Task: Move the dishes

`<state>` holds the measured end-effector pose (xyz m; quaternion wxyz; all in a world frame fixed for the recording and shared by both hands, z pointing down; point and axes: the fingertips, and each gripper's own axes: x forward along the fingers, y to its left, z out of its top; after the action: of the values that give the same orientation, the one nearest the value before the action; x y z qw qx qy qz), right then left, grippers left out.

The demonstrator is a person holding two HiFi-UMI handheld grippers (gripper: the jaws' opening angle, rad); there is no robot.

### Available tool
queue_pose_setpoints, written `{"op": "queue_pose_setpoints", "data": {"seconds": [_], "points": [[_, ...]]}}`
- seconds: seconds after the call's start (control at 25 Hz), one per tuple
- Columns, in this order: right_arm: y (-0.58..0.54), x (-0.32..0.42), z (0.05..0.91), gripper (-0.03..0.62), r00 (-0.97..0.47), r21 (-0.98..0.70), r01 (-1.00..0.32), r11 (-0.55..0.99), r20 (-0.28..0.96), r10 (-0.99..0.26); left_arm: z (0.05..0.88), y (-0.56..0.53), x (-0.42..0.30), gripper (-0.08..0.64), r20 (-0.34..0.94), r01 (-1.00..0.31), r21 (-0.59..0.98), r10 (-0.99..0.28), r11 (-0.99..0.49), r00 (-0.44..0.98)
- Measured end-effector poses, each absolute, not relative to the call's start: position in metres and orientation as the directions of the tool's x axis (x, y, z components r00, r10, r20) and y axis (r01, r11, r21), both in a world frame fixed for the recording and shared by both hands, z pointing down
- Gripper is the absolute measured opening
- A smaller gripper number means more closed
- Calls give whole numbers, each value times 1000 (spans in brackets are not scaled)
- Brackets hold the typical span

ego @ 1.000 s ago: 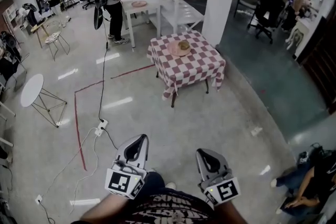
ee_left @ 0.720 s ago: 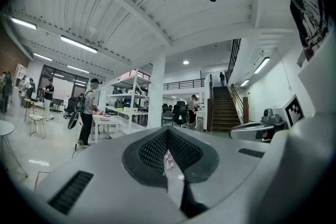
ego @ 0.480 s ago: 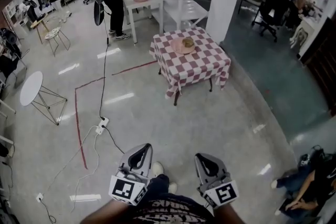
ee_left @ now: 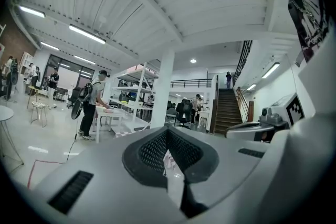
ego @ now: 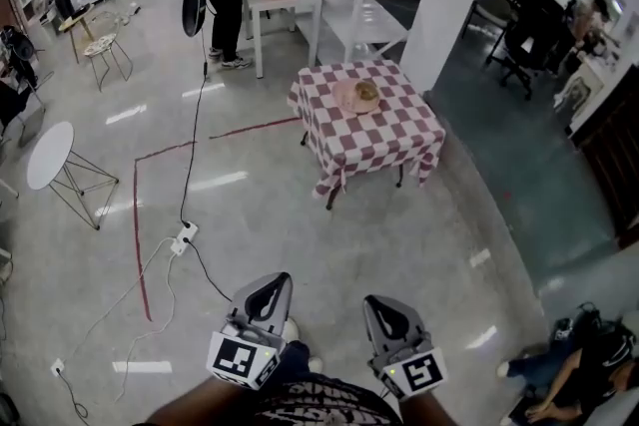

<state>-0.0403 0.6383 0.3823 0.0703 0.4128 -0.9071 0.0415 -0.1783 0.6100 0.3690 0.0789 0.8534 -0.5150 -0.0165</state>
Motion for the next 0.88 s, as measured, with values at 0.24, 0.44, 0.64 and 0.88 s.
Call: {"op": "queue_pose_setpoints", "data": {"seconds": [0.24,0.44,0.64,0.88], "points": [[601,-37,366,35,-611,17,-784,620,152,-777,358,566,-165,31,11,-842,158,-852,-516,524],[591,-44,355,35,-594,51,-794,605,140,-792,346,540,-170,31,-46,-816,167,-831,-554,554],[586,-59,360,35,-576,58,-806,589,153,-803,350,524,-179,31,-49,-795,199,-816,-573,576],[569,-77,353,35,-588,70,-796,601,146,-796,358,518,-203,31,-42,-812,199,-832,-549,553]]}}
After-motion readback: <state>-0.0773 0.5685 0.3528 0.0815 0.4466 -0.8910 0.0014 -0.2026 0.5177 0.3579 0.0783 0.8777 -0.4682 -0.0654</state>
